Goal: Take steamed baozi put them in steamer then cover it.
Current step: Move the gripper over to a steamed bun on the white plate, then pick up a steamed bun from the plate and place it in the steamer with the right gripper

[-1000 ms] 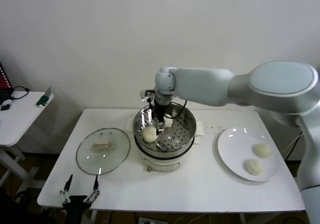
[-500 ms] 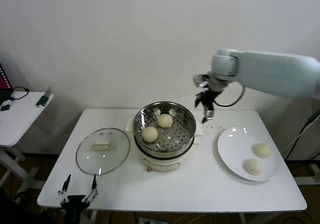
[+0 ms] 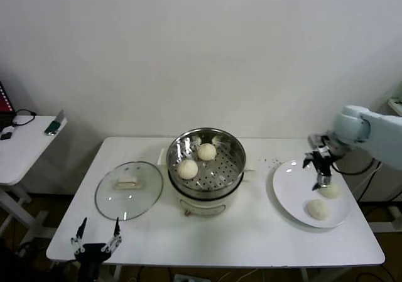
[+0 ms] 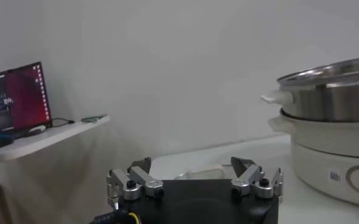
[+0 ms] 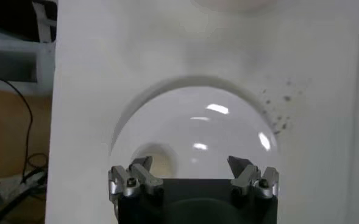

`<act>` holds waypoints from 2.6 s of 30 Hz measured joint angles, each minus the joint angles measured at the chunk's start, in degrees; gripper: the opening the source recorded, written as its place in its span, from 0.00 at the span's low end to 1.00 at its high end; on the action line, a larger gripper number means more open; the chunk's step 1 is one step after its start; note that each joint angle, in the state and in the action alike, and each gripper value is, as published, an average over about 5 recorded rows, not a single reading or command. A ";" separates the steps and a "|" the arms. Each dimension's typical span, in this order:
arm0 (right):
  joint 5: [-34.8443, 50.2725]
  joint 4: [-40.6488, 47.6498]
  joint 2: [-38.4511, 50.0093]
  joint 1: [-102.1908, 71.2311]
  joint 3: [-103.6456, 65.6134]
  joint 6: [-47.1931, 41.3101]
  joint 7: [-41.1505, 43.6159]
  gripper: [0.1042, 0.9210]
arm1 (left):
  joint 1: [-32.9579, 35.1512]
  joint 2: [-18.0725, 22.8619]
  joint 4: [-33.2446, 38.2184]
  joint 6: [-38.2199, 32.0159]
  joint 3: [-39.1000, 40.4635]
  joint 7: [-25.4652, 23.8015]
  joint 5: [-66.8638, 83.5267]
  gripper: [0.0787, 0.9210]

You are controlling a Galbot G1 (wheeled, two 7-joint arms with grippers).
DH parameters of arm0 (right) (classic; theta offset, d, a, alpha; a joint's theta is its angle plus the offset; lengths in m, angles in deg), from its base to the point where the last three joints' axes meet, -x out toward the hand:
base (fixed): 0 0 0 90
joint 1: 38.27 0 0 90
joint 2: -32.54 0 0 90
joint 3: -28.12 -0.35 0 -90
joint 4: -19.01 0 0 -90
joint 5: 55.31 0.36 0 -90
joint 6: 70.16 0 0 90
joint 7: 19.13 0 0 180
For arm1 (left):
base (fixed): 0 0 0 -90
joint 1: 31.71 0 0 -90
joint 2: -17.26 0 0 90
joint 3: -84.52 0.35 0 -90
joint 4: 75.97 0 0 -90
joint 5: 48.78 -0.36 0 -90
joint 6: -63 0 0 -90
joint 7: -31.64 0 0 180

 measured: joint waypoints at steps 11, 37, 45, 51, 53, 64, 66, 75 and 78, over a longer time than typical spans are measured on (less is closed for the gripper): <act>-5.64 4.63 0.92 -13.86 -10.95 0.72 -0.25 0.88 | 0.16 0.84 -0.56 0.24 0.02 0.09 -1.20 0.88; -8.64 11.16 -3.71 -20.93 -17.36 1.74 -0.10 0.72 | 0.34 1.33 -1.05 -0.02 -0.08 0.18 -2.38 0.88; -9.49 12.26 -5.09 -15.02 -13.87 5.61 1.31 0.69 | 0.39 1.30 -1.25 -0.26 -0.11 0.20 -2.29 0.88; -11.17 11.82 -9.03 -3.72 -7.23 14.35 3.01 0.69 | 0.58 1.45 -1.20 -0.42 0.23 0.19 -2.32 0.88; -11.56 11.36 -10.90 0.30 -5.23 17.61 3.39 0.69 | 0.76 1.51 -1.12 -0.48 0.37 0.18 -2.32 0.88; -14.69 7.85 -21.62 15.57 -0.08 35.58 5.39 0.69 | 0.86 2.07 -1.66 -0.59 1.34 -0.11 -2.60 0.88; -15.42 7.19 -23.63 16.88 0.10 37.91 5.60 0.69 | 0.78 2.08 -1.75 -0.61 1.44 -0.21 -2.68 0.88; -18.96 4.98 -33.40 16.33 -1.40 43.50 7.02 0.70 | 1.03 2.18 -1.28 -0.53 1.47 -0.88 -2.69 0.88; -19.98 4.87 -36.62 14.52 -1.85 44.41 7.34 0.70 | 1.16 2.43 -1.12 -0.54 1.44 -0.91 -2.55 0.88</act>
